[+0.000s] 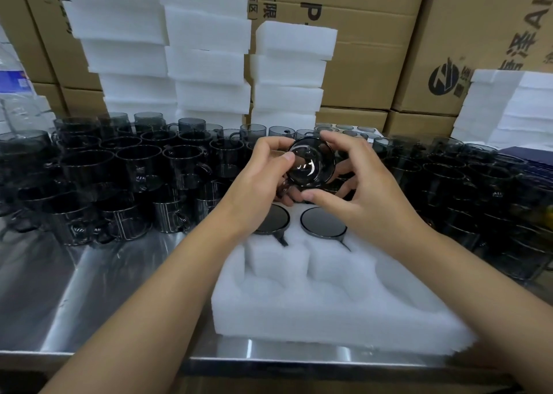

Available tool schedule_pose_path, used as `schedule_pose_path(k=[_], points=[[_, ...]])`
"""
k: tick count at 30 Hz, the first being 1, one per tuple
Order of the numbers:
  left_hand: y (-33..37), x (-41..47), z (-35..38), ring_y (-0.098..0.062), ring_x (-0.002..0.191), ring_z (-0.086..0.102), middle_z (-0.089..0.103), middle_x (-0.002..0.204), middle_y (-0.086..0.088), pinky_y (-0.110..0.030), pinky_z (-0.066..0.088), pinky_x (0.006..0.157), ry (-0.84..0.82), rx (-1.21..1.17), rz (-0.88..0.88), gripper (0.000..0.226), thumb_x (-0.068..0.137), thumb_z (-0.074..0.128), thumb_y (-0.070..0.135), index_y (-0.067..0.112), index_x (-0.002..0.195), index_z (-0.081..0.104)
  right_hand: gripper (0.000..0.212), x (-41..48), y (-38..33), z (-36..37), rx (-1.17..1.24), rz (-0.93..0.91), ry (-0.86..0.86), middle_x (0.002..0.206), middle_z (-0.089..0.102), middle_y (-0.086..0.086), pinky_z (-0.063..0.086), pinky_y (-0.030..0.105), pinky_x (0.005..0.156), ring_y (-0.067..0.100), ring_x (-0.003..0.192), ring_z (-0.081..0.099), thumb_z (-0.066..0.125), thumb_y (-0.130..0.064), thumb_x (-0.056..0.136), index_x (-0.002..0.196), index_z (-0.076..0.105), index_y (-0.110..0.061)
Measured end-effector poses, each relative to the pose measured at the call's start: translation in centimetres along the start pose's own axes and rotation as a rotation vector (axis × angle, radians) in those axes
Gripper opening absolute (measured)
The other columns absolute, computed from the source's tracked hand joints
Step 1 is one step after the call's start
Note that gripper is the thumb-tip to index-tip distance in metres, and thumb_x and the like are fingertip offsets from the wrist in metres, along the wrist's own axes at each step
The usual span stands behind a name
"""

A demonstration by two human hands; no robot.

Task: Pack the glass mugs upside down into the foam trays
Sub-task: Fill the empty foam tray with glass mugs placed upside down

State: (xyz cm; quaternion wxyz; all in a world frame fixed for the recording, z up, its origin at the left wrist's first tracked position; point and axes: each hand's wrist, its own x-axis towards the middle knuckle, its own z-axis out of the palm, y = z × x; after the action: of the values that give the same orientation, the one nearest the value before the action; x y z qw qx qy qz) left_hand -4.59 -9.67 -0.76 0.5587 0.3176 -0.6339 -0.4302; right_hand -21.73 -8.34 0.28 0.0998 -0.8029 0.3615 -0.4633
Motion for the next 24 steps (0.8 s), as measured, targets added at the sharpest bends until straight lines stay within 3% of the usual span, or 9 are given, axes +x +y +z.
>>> schedule_pose_path(k=[3,6,9,13,18,22,24], points=[[0.04,-0.02,-0.12,-0.013,0.071,0.061,0.061,0.106,0.0,-0.027,0.048,0.062,-0.011,0.025,0.011,0.025,0.086,0.041,0.036,0.031,0.108,0.052,0.068,-0.05,0.2,-0.03,-0.038,-0.013,-0.009,0.118,0.04,-0.023,0.045,0.013,0.073,-0.005,0.095,0.05,0.077,-0.034,0.075,0.132,0.039,-0.037],[0.31,-0.2,-0.06,-0.018,0.087,0.062,0.06,0.111,-0.004,-0.033,0.052,0.068,-0.026,0.038,0.023,0.027,0.086,0.041,0.035,0.035,0.109,0.056,0.068,-0.14,0.38,-0.09,-0.057,-0.024,-0.022,0.119,0.039,-0.023,0.041,0.009,0.076,-0.003,0.095,0.049,0.077,-0.033,0.076,0.13,0.037,-0.042],[0.69,-0.45,0.14,-0.015,0.087,0.063,0.06,0.112,-0.002,-0.044,0.053,0.078,-0.046,0.034,0.039,0.03,0.088,0.04,0.033,0.035,0.112,0.057,0.067,-0.16,0.55,-0.11,-0.075,-0.028,-0.005,0.118,0.038,-0.024,0.04,0.008,0.075,0.0,0.094,0.05,0.078,-0.032,0.075,0.128,0.038,-0.042],[0.97,-0.56,0.37,-0.016,0.077,0.064,0.059,0.118,-0.007,-0.034,0.054,0.077,-0.055,0.008,0.051,0.037,0.084,0.042,0.029,0.033,0.12,0.053,0.056,-0.09,0.6,-0.01,-0.075,0.016,0.066,0.113,0.043,-0.022,0.041,0.01,0.071,-0.001,0.091,0.051,0.074,-0.04,0.077,0.121,0.039,-0.041],[0.53,-0.47,0.47,-0.009,0.076,0.066,0.062,0.101,-0.001,-0.028,0.056,0.074,-0.004,0.065,0.042,0.033,0.082,0.052,0.023,0.029,0.114,0.053,0.04,-0.02,0.77,-0.02,-0.03,0.14,0.134,0.11,0.054,-0.012,0.04,0.006,0.069,-0.002,0.086,0.054,0.065,-0.049,0.081,0.113,0.043,-0.037],[0.07,-0.41,0.26,-0.01,0.08,0.069,0.064,0.103,-0.002,-0.027,0.055,0.075,0.016,0.163,0.069,0.028,0.091,0.059,0.006,0.032,0.1,0.056,0.051,-0.08,0.67,-0.08,0.0,0.193,0.118,0.106,0.057,-0.016,0.041,0.009,0.068,-0.001,0.084,0.056,0.058,-0.057,0.082,0.125,0.043,-0.035],[0.05,-0.43,0.24,-0.015,0.083,0.07,0.065,0.101,-0.002,-0.031,0.057,0.079,0.025,0.165,0.083,0.024,0.085,0.064,0.01,0.032,0.093,0.057,0.06,-0.08,0.65,-0.18,0.02,0.217,0.103,0.104,0.06,-0.013,0.047,0.015,0.072,0.003,0.082,0.059,0.054,-0.057,0.083,0.136,0.034,-0.037]])
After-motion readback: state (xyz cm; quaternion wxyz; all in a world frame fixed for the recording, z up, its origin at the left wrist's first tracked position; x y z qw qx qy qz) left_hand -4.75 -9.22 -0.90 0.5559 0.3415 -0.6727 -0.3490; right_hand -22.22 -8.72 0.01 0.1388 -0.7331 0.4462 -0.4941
